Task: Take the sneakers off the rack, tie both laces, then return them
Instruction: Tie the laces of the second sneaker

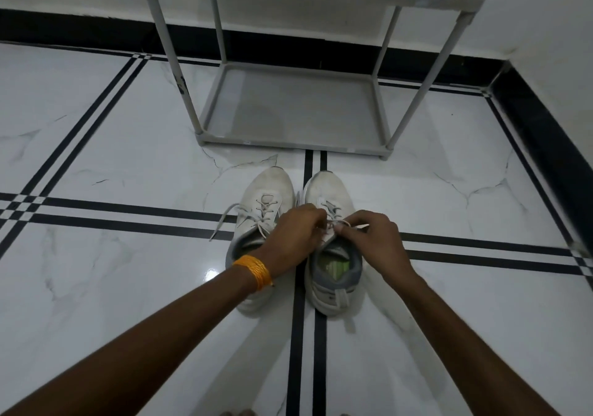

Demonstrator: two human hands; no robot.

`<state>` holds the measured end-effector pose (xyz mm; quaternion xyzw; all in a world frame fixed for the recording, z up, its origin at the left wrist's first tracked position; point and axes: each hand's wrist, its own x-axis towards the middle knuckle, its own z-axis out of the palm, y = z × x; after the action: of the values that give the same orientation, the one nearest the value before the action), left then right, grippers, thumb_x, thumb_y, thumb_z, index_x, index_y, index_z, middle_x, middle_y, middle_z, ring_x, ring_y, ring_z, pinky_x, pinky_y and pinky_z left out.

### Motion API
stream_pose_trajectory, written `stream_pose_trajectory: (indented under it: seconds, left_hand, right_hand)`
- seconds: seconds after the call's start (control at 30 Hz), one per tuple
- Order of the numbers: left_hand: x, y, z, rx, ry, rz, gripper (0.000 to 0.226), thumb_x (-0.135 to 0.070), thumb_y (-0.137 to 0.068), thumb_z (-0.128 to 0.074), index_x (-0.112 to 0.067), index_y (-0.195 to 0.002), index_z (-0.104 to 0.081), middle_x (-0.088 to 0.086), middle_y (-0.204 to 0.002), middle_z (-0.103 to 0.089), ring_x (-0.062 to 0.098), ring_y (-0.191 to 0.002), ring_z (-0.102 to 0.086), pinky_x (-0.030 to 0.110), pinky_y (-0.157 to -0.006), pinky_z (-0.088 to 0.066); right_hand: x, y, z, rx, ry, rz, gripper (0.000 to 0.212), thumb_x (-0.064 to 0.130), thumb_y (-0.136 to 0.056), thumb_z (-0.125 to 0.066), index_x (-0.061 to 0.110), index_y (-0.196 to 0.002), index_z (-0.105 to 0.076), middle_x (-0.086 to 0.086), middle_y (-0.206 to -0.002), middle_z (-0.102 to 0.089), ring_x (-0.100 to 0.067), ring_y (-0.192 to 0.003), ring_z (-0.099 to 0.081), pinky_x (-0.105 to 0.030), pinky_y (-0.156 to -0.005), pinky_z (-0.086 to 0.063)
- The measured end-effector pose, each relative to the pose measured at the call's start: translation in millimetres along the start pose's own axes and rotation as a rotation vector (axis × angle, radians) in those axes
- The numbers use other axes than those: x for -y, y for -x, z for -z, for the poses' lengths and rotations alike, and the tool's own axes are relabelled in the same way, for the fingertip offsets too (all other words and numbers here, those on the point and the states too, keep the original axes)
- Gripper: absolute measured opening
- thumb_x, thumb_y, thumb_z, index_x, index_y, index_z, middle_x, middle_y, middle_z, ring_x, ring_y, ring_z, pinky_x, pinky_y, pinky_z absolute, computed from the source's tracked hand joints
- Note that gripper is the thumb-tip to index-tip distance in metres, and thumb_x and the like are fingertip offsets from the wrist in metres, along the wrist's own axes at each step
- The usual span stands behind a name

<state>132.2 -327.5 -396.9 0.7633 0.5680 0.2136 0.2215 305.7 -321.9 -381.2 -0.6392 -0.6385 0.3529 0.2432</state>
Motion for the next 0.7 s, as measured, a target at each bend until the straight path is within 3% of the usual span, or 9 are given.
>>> stream_pose_trajectory:
  seconds: [0.13, 0.2, 0.3, 0.57, 0.7]
  left_hand:
    - [-7, 6, 2, 0.022, 0.124, 0.05, 0.007, -0.014, -0.094, -0.048, -0.007, -0.094, -0.051, 0.013, -0.087, -0.062, 0.028, -0.077, -0.057, 0.041, -0.066, -0.045]
    - [-9, 7, 4, 0.035, 0.307, 0.189, 0.011, -0.016, -0.098, -0.044, -0.007, -0.094, -0.049, 0.015, -0.083, -0.063, 0.029, -0.074, -0.059, 0.043, -0.064, -0.047]
    - [-9, 4, 5, 0.1, 0.431, 0.311, 0.014, -0.021, -0.094, -0.05, -0.011, -0.084, -0.05, 0.007, -0.075, -0.057, 0.021, -0.069, -0.051, 0.035, -0.061, -0.04]
    - [-3, -2, -2, 0.022, 0.522, 0.303, 0.05, -0.014, -0.071, -0.081, -0.023, -0.051, -0.036, -0.009, -0.051, -0.043, 0.007, -0.05, -0.041, 0.025, -0.054, -0.038]
    - [2, 1, -8, -0.033, 0.539, 0.322, 0.036, -0.021, -0.068, -0.083, -0.016, -0.053, -0.051, 0.0, -0.054, -0.058, 0.017, -0.053, -0.056, 0.031, -0.056, -0.052]
  right_hand:
    - [-2, 2, -2, -0.017, -0.264, -0.11, 0.015, 0.025, -0.087, -0.069, 0.015, -0.076, -0.072, 0.0, -0.078, -0.072, -0.019, -0.076, -0.067, -0.036, -0.069, -0.056]
    - [-2, 2, 1, 0.022, -0.451, -0.204, 0.017, 0.019, -0.093, -0.061, 0.009, -0.08, -0.066, -0.005, -0.081, -0.071, -0.018, -0.072, -0.063, -0.033, -0.064, -0.054]
    - [-6, 5, 6, 0.046, -0.66, -0.3, 0.014, 0.016, -0.099, -0.051, 0.006, -0.091, -0.058, -0.006, -0.081, -0.068, -0.013, -0.062, -0.056, -0.027, -0.059, -0.047]
    - [-2, 1, -10, -0.097, -0.655, -0.309, 0.015, 0.012, -0.097, -0.052, 0.013, -0.082, -0.048, 0.0, -0.059, -0.043, -0.011, -0.053, -0.036, -0.02, -0.042, -0.029]
    - [-2, 4, -5, -0.067, -0.629, -0.271, 0.016, 0.011, -0.095, -0.054, 0.012, -0.08, -0.052, 0.005, -0.054, -0.048, -0.013, -0.054, -0.04, -0.025, -0.047, -0.038]
